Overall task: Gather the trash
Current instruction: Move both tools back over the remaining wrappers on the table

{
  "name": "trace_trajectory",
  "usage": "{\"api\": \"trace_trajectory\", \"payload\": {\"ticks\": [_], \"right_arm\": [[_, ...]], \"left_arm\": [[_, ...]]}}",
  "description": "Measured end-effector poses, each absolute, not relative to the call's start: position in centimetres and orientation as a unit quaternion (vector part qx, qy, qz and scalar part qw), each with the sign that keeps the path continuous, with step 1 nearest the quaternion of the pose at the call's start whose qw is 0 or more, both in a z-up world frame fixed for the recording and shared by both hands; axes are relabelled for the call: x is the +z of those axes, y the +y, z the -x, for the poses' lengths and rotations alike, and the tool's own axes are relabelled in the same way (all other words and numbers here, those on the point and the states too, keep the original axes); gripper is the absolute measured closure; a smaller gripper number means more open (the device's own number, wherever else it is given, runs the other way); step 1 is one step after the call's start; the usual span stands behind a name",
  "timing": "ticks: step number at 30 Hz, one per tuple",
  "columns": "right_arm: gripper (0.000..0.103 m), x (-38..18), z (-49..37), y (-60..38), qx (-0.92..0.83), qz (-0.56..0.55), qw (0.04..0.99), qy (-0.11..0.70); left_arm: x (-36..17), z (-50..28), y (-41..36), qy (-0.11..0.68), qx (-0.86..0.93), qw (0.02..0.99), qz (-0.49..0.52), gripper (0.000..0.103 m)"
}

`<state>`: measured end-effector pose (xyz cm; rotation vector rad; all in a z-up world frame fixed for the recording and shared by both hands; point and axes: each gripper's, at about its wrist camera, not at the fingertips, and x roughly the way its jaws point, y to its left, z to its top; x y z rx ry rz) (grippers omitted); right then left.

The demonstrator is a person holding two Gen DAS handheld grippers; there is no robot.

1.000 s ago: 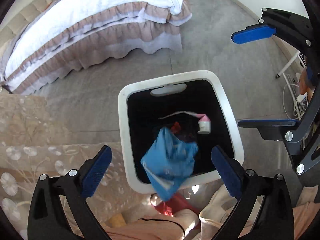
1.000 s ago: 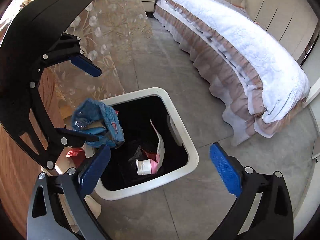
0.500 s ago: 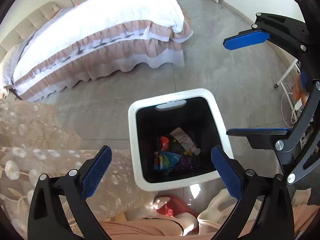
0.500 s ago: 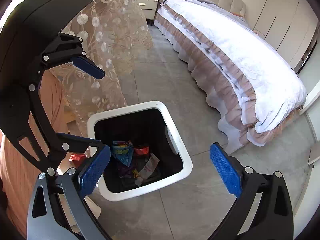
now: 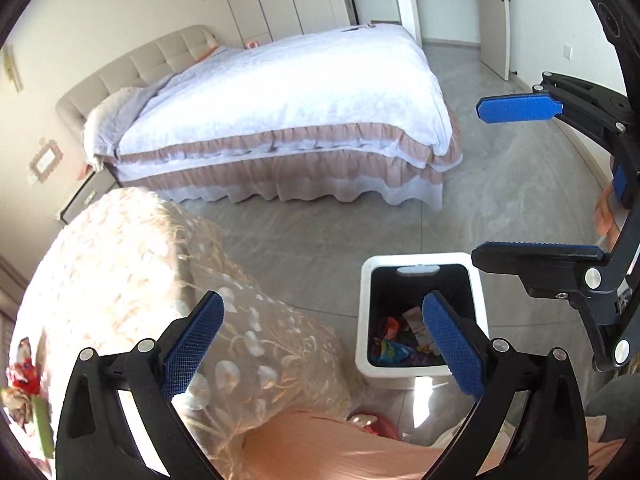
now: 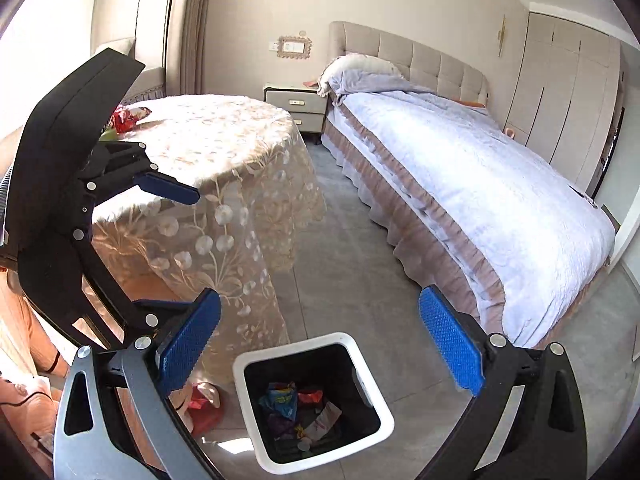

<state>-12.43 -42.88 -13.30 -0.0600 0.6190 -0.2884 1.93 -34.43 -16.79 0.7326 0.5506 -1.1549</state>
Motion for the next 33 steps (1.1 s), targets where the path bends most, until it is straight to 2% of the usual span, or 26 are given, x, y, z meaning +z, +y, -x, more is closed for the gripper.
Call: {"api": "trace_trajectory", "payload": {"ticks": [14,33], "right_arm": [[0.004,-7.5,5.2,-36.1,-0.058,0.033,0.975,0.211],[0.004,-5.7,-8.0,-23.6,0.078,0.053,0.975,0.201]], "left_arm": [[-8.9,-8.4,-22.8,0.215,-0.403,0.864,-0.212,0.005],[-7.8,-17.9,-6.0,0.253,-0.192,0.943,-0.103,0.005]]}}
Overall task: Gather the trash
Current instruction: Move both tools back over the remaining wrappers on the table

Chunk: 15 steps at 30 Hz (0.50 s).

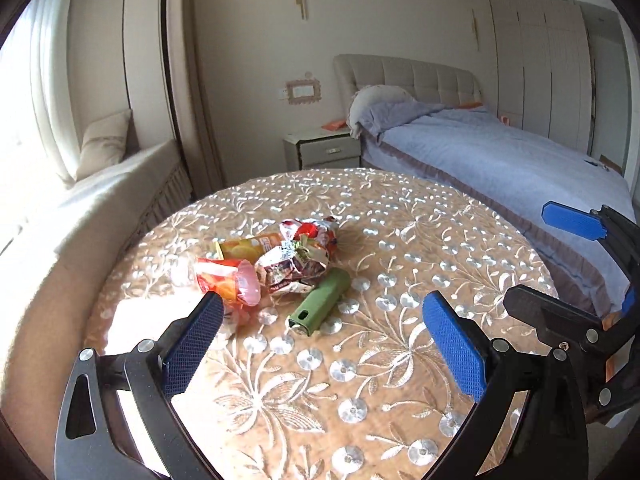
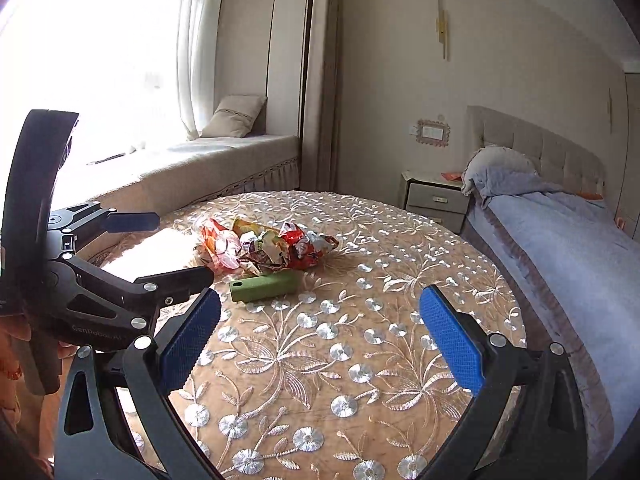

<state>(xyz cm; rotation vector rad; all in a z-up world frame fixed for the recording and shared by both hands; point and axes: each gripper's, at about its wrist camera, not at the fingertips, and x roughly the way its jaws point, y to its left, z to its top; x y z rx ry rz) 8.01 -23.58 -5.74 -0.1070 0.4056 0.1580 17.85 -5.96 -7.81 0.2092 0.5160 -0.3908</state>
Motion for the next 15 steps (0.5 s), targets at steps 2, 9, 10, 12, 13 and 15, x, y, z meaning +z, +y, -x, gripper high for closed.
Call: {"api": "trace_trajectory", "payload": {"ticks": [2,9,10,12,13,15], "right_arm": [[0.004,-5.9,-9.4,-22.4,0.088,0.058,0.973,0.203],[0.004,-6.8,-14.8,-19.0,0.112,0.060,0.966,0.227],[0.004,-6.9,-15.4,-18.7,0.107,0.062,0.965,0.232],[0.004,-7.4,-17.7,-17.7,0.096,0.065,0.962,0.248],[0.004,-7.9,-18.8,-17.4,0.093,0.064,0.960,0.256],[0.004,-8.6,-20.7,-17.2,0.092,0.062,0.956,0.273]], "left_arm": [[-7.9,-19.0,-4.6,0.260,-0.180,0.944,-0.092,0.005],[-10.2,-23.4,-1.3,0.290,-0.140,0.942,-0.097,0.005],[-10.7,-24.1,-1.0,0.296,-0.130,0.941,-0.102,0.005],[-11.8,-26.0,0.0,0.318,-0.119,0.935,-0.102,0.005],[-12.4,-26.9,0.4,0.333,-0.121,0.930,-0.098,0.005],[-13.5,-28.8,0.9,0.358,-0.116,0.922,-0.095,0.005]]}}
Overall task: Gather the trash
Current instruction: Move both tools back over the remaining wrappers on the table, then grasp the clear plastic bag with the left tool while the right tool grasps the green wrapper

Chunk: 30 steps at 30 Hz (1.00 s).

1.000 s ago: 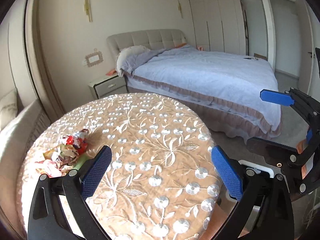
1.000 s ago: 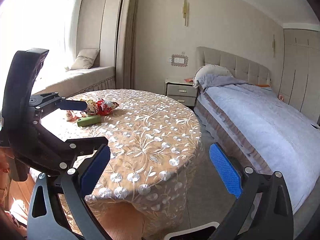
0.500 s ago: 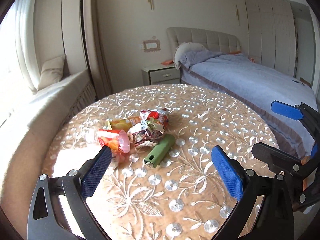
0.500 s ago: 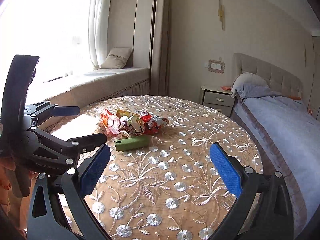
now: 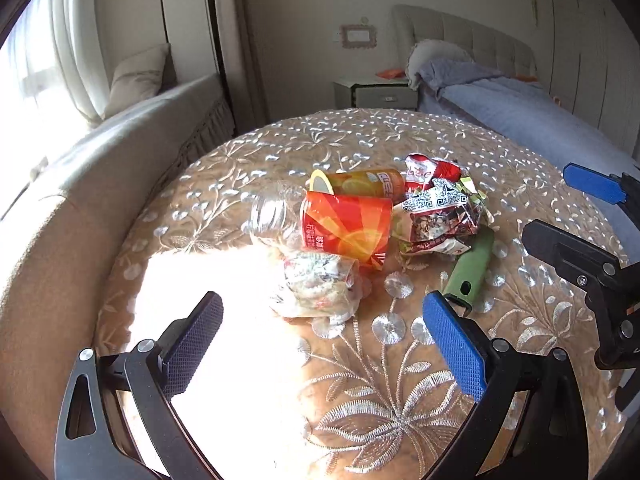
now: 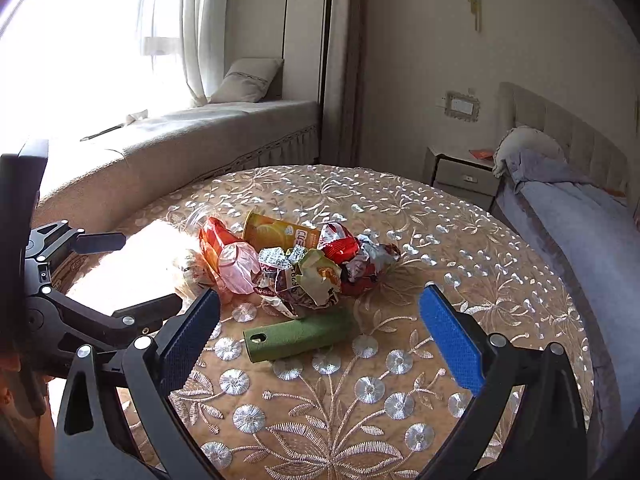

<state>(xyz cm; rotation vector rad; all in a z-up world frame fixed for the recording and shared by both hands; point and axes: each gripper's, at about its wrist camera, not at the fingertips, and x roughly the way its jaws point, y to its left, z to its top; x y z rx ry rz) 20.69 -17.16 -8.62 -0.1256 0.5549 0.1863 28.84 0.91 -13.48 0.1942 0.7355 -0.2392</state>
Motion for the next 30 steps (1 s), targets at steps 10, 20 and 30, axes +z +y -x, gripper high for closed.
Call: {"api": "trace_trajectory", "payload": {"ticks": [10,20,30], "right_arm": [[0.004,-12.1,-27.4,-15.6,0.099,0.067,0.930,0.346],[0.047,-12.3,-26.7,-15.9,0.107,0.046,0.931,0.345],[0.047,-6.8,-19.9,-18.3,0.097,0.039,0.957,0.271]], "left_arm": [[-16.2,-34.0,1.6,0.416,-0.123,0.898,-0.078,0.024],[-15.3,-32.2,2.0,0.407,-0.135,0.902,-0.052,0.049],[-9.4,-25.8,0.8,0.342,-0.154,0.925,-0.056,0.049]]}}
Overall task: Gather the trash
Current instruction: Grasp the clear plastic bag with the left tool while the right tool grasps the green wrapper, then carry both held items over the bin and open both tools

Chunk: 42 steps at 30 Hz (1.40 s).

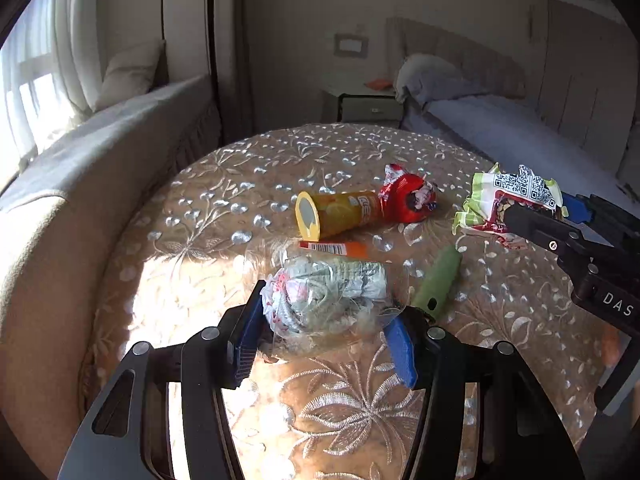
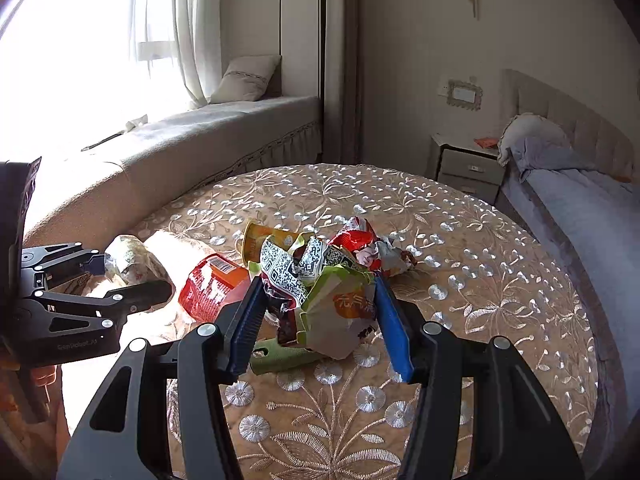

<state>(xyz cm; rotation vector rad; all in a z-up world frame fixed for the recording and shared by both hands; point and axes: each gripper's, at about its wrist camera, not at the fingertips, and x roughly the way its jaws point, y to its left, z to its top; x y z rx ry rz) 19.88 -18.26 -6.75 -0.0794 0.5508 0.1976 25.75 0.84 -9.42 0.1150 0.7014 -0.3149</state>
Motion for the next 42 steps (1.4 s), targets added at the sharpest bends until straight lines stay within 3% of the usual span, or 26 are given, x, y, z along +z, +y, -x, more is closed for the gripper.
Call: {"api": "trace_trajectory", "payload": {"ticks": [22,42], "right_arm": [[0.047,-3.6,-2.7,-25.6,-0.002,0.039,0.979,0.200],[0.047,-12.7,9.7,-39.4,-0.197,-0.058,0.934,0.293]], "left_arm": [[-6.3,-11.7,-12.6,0.275,-0.293,0.908,-0.115,0.049],[-17.1,-1.9,-30.7,0.314,-0.462,0.789,-0.257,0.049]]}}
